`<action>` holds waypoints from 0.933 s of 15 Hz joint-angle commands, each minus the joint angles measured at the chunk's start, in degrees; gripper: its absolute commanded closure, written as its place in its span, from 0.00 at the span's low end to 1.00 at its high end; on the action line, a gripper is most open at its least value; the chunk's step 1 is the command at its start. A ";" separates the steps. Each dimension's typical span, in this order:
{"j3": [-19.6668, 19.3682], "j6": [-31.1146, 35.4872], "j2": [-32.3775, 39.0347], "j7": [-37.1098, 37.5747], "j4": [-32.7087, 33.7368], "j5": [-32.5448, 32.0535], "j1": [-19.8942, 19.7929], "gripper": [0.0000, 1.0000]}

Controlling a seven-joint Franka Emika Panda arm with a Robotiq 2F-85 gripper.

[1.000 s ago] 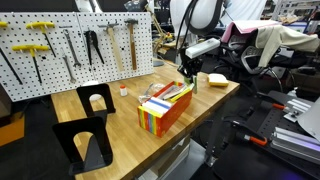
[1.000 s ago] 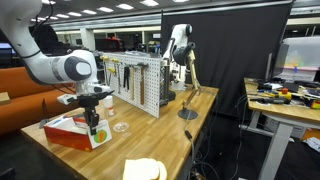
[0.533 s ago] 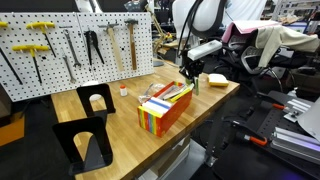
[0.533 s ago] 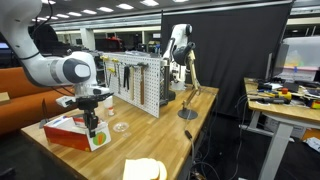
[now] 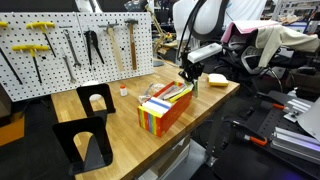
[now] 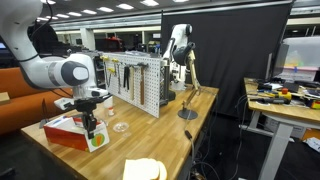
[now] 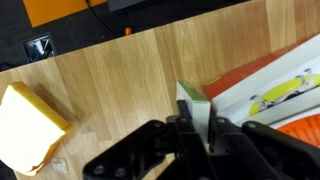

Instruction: Move the book from the middle black objects to the right of the box

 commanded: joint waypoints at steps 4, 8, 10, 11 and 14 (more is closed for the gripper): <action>-0.34 2.59 0.34 -2.37 -0.52 2.23 0.52 0.96; -0.45 2.35 0.48 -2.88 -0.51 1.90 0.62 0.96; -0.39 2.25 0.56 -3.36 -0.56 1.84 0.69 0.96; -0.36 2.21 0.55 -3.59 -0.62 1.84 0.75 0.96; -0.53 1.98 0.55 -3.65 -0.83 1.66 0.98 0.56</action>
